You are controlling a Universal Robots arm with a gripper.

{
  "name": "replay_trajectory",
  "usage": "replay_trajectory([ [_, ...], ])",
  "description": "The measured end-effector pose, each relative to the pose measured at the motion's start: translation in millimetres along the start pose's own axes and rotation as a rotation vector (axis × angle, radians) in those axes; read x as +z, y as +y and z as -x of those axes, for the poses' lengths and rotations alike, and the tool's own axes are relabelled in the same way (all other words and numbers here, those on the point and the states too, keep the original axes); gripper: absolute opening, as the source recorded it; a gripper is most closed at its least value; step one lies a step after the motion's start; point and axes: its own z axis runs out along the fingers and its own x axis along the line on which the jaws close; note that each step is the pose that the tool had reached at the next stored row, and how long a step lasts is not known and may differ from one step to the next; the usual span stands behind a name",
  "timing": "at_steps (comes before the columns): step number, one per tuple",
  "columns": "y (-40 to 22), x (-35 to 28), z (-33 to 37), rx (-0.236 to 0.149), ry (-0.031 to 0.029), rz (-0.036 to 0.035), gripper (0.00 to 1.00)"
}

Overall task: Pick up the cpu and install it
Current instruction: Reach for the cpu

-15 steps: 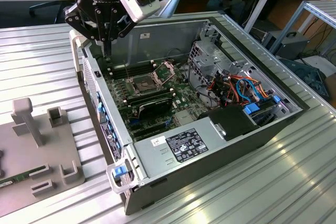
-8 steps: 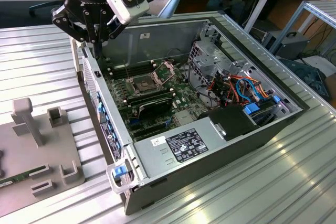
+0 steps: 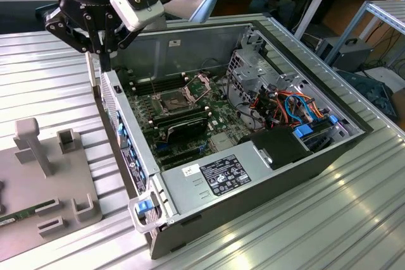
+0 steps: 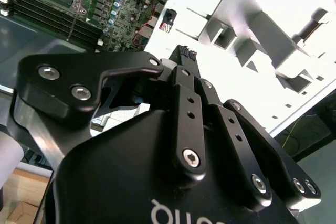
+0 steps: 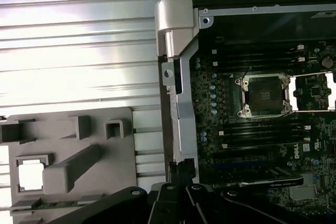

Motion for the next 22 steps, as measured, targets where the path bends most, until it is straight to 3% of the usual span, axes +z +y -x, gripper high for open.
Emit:
replay_trajectory([
  [9,-1.7,-0.3,-21.9,0.000,0.0000,0.0000,0.11],
  [13,-2.7,-0.5,-35.8,0.000,0.0000,0.0000,0.11],
  [22,-2.9,-0.6,-39.3,0.000,0.0001,0.0000,0.11],
])
